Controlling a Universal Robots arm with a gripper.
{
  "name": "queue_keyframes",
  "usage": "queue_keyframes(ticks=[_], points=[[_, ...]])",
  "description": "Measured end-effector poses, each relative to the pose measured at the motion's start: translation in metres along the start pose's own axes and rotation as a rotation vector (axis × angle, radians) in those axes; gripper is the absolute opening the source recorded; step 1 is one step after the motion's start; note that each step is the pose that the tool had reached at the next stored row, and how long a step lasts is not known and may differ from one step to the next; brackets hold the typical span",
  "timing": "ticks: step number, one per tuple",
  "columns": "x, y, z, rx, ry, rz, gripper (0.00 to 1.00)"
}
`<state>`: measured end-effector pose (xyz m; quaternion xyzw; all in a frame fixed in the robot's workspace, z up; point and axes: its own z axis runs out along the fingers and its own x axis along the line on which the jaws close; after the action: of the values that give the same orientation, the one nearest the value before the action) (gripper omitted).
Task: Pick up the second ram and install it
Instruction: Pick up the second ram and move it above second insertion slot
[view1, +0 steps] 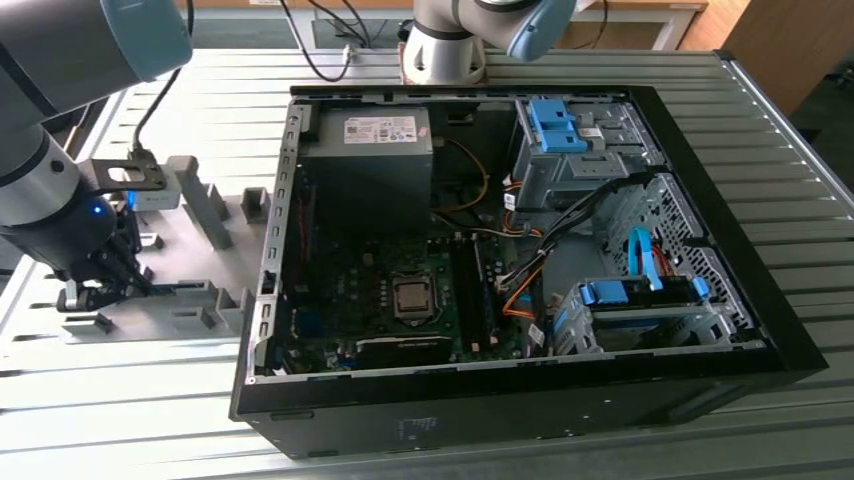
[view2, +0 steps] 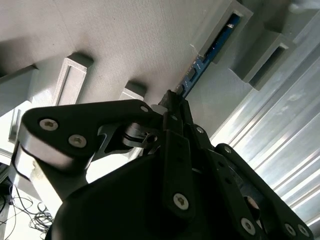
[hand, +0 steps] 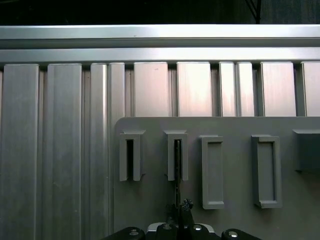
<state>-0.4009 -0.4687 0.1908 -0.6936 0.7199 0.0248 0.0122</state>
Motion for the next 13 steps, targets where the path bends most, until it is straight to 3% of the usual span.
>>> queue_keyframes(ticks=[6, 13], points=[[0.0000, 0.0000, 0.0001, 0.0000, 0.0000, -0.001, 0.14], [0.0000, 0.0000, 0.0001, -0.0027, 0.0009, -0.053, 0.14]])
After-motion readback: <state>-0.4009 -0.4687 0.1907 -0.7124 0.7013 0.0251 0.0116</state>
